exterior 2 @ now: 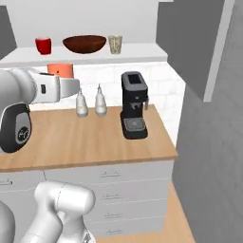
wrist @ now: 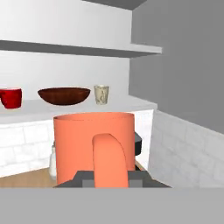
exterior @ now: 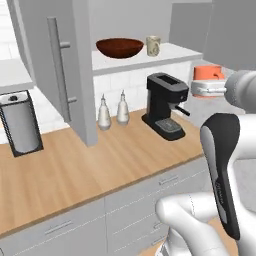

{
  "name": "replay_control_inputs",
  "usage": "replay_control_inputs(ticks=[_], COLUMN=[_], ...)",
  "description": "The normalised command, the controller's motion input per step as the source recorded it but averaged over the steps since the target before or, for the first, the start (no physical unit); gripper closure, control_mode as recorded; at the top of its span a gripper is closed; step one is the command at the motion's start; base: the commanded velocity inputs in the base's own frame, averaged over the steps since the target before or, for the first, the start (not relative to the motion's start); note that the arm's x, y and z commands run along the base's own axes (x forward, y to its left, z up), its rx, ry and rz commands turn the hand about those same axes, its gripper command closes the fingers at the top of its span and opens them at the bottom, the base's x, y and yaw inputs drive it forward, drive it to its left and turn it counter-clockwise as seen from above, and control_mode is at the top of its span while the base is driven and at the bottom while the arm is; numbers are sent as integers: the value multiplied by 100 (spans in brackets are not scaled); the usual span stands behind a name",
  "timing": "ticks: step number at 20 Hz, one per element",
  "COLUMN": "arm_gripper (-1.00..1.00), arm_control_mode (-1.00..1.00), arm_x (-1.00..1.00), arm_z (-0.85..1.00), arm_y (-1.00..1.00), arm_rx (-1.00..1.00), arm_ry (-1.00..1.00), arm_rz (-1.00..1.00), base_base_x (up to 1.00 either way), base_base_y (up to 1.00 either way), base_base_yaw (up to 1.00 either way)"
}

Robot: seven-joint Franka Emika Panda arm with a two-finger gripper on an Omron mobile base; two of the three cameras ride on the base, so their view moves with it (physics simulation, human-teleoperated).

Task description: Gather all objects into one cabinet and sort the glasses and bowls to opposite sides.

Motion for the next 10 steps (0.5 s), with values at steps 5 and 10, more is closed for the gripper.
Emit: replay_control_inputs(ticks=[5,10], arm_gripper=[100,100], arm_control_mode=[100,100], arm_x=[0,0], arm_z=[0,0], arm_y=[0,0], arm_rx=[0,0], arm_ry=[0,0], arm_rz=[0,0], base_base_x=[64,42], base_base_y=[-22,-41], base_base_yaw=[59,22])
